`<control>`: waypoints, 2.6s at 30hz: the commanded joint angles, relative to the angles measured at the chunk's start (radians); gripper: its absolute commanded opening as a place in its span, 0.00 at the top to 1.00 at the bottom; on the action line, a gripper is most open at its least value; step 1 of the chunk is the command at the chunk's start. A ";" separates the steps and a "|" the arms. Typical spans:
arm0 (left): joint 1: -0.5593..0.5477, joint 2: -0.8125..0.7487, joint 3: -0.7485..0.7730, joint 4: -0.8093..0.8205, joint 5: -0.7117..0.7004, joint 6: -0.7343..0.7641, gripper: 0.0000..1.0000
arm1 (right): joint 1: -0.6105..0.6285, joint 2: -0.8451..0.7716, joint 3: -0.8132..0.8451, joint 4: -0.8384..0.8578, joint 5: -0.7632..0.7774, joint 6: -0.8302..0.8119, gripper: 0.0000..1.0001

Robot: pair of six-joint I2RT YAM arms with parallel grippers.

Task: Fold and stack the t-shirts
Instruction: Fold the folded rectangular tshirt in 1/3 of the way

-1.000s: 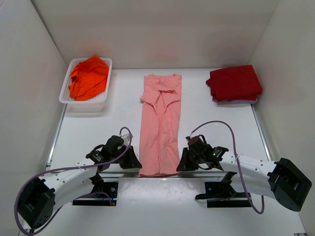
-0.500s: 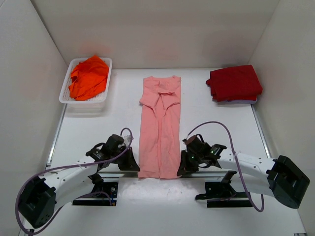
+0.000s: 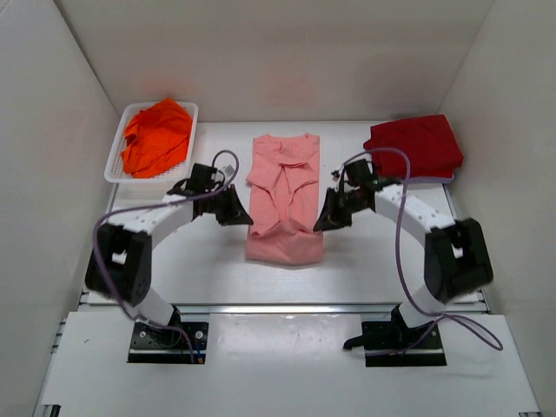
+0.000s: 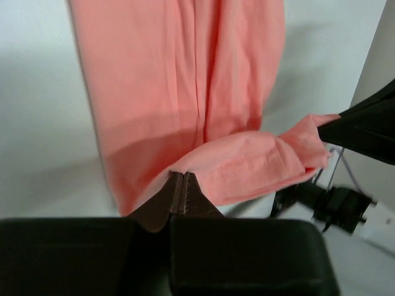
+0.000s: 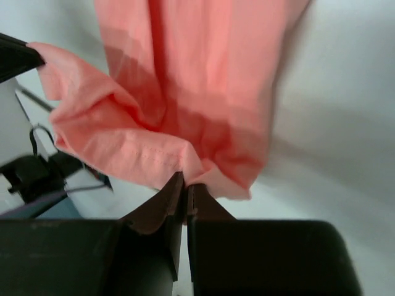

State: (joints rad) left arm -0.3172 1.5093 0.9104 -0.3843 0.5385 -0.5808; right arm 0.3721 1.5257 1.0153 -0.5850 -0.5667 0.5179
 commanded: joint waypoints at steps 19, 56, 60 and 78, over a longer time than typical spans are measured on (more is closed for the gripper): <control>0.046 0.013 -0.138 0.222 -0.037 -0.043 0.51 | -0.055 0.018 -0.110 0.150 0.104 -0.072 0.39; 0.036 0.052 -0.235 0.349 -0.095 -0.094 0.50 | -0.214 0.441 0.161 0.455 -0.265 -0.022 1.00; 0.032 0.052 -0.241 0.348 -0.089 -0.097 0.50 | -0.202 0.447 0.226 0.399 -0.265 -0.039 1.00; 0.040 0.051 -0.222 0.323 -0.103 -0.085 0.51 | -0.228 0.424 0.323 0.505 -0.305 -0.042 1.00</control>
State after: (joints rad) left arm -0.2817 1.5799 0.6777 -0.0551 0.4305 -0.6796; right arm 0.1482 1.9972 1.3518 -0.1932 -0.8276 0.4782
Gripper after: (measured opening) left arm 0.494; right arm 0.011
